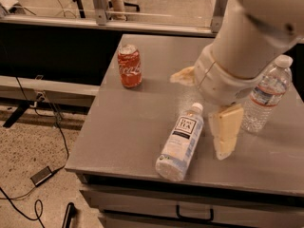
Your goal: Pick blue plastic bottle
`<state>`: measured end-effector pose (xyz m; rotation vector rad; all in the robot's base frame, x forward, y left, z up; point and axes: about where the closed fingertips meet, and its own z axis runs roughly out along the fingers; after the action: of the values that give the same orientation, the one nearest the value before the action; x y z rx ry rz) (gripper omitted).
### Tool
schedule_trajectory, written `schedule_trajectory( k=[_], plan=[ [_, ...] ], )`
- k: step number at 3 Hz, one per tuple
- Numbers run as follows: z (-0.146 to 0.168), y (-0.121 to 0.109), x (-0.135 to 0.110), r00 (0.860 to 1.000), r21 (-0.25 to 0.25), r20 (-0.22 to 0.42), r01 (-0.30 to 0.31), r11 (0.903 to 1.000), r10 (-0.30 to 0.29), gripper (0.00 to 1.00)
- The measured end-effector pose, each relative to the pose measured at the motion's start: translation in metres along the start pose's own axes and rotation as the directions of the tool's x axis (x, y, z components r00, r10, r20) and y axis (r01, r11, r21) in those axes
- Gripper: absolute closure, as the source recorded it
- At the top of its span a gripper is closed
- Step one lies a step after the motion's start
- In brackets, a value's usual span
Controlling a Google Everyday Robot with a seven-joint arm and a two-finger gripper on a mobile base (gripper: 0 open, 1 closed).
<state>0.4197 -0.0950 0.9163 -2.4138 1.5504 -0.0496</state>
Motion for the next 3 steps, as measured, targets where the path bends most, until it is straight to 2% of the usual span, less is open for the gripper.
schedule_trajectory(
  k=[1,2,3],
  plan=[
    [0.045,0.011,-0.025,0.963,-0.117,0.043,0.27,0.9558,-0.267,0.0],
    [0.079,0.02,-0.035,0.895,-0.198,0.081,0.447,0.8725,-0.439,0.18],
    [0.091,0.021,-0.039,0.844,-0.219,0.106,0.536,0.8152,-0.526,0.42]
  ],
)
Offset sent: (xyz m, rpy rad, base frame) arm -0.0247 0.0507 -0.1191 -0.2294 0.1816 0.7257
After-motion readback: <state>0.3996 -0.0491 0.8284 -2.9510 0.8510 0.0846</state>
